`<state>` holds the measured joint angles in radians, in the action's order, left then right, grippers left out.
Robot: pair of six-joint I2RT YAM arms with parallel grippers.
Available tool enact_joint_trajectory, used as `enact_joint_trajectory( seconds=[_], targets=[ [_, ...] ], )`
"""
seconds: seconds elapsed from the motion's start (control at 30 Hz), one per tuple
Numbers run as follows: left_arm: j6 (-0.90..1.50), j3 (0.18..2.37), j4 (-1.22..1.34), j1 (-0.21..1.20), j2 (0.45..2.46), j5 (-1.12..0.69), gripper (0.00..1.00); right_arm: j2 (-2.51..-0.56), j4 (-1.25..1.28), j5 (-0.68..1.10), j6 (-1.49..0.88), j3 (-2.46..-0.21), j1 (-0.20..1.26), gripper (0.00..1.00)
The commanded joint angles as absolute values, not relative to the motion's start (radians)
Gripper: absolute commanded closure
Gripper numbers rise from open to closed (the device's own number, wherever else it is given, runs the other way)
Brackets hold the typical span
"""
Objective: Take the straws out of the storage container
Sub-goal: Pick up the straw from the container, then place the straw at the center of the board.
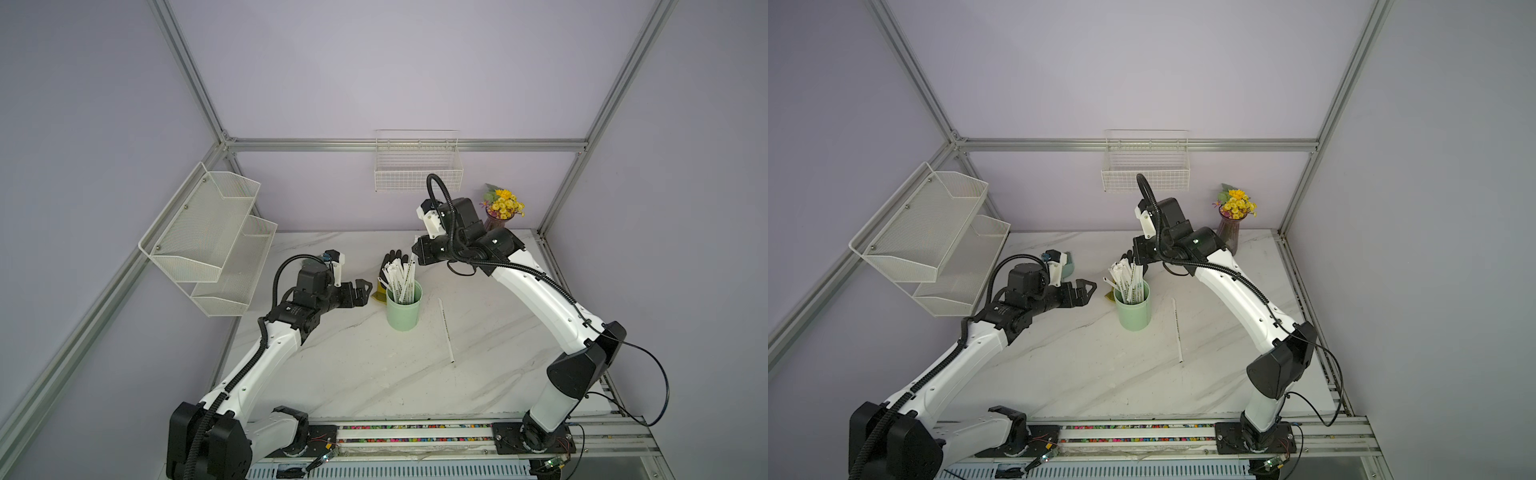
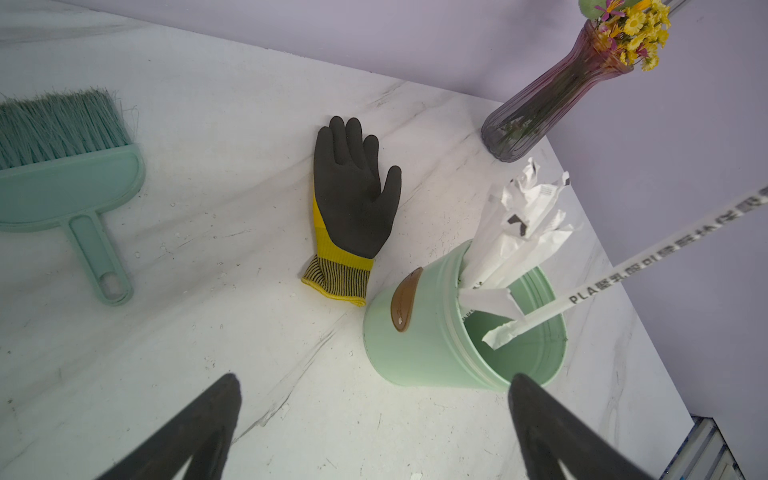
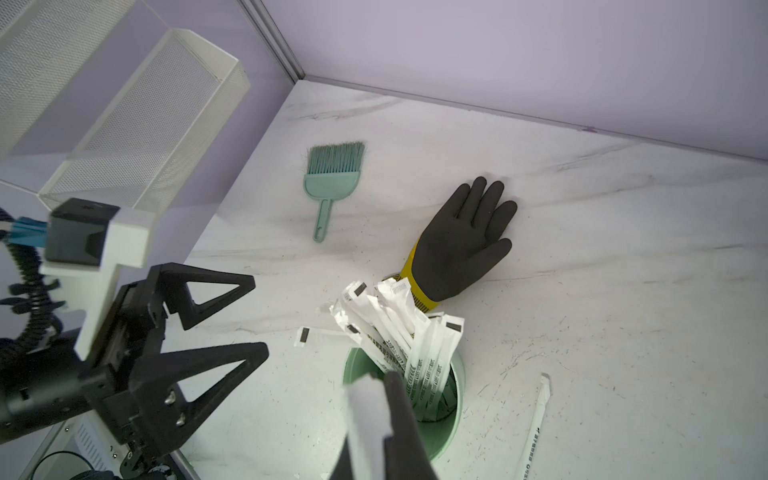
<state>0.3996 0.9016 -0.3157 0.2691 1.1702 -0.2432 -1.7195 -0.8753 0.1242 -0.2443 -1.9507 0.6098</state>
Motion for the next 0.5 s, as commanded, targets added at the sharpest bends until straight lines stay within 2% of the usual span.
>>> enact_joint_trajectory(
  seconds=[0.0, 0.27, 0.47],
  targets=[
    [0.383, 0.924, -0.293, 0.272, 1.151, -0.252, 0.00, -1.661, -0.967, 0.105, -0.216, -2.020, 0.613, 1.00],
    [0.382, 0.925, -0.289, 0.272, 1.147, -0.251, 0.00, -1.622, -1.168, 0.006, -0.199, -2.150, 0.595, 1.00],
    [0.382, 0.922, -0.288, 0.272, 1.150, -0.255, 0.00, -1.627, -1.287, -0.027, -0.213, -2.112, 0.538, 1.00]
  ],
)
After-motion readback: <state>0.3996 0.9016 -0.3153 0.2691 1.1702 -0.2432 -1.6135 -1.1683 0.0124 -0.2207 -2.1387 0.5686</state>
